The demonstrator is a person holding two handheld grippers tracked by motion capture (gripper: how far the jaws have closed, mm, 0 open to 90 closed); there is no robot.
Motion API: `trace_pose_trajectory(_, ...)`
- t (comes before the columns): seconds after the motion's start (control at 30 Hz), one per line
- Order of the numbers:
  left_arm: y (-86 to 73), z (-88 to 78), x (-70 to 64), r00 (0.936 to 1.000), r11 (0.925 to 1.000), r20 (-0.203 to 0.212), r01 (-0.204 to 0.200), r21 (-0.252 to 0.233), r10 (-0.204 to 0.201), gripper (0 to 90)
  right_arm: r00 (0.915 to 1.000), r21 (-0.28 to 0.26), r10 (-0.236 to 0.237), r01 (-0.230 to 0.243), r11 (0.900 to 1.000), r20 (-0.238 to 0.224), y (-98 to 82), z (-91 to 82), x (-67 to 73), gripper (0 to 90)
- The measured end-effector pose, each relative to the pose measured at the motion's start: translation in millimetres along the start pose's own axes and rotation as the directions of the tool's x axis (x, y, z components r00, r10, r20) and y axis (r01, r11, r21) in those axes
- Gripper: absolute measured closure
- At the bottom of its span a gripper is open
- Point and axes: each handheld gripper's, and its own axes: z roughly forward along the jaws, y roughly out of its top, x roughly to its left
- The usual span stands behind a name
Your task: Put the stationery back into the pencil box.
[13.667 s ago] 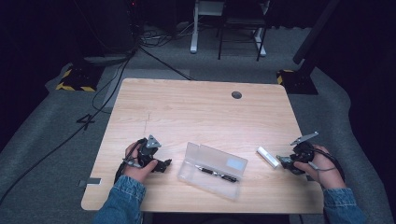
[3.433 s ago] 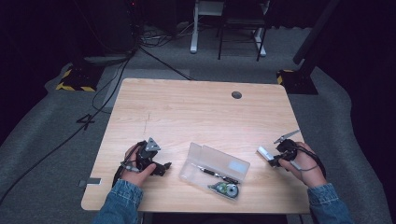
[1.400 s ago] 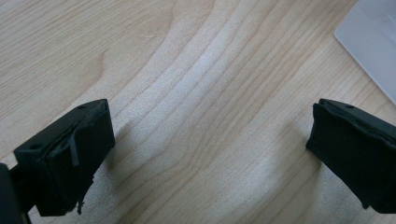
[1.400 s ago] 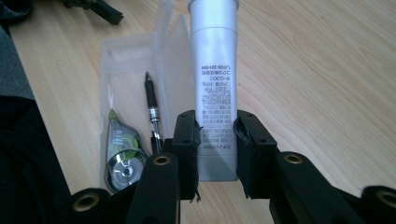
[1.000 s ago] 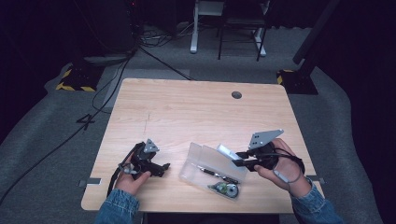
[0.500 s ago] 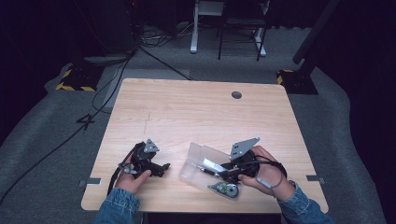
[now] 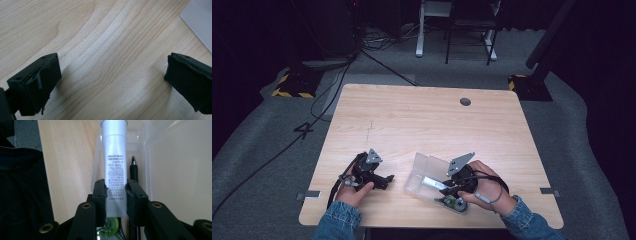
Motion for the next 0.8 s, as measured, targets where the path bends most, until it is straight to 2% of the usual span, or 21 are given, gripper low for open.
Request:
trace_pose_trajectory(0.4,0.0,0.0,0.0,1.0000,1.0000,0.000,0.000,0.000,0.000,0.5,1.0000,0.032,0.006,-0.006,0.999,-0.003,-4.0,19.1,-3.2,71.4)
trace_pose_trajectory(0.6,0.0,0.0,0.0,1.0000,1.0000,0.000,0.000,0.000,0.000,0.5,0.9999,0.012,0.015,-0.015,1.000,0.004,-5.6,23.8,-7.0,71.4)
trace_pose_trajectory(0.8,0.0,0.0,0.0,1.0000,1.0000,0.000,0.000,0.000,0.000,0.4,0.9996,0.016,0.027,-0.027,1.000,0.001,-7.1,28.1,-8.7,71.3)
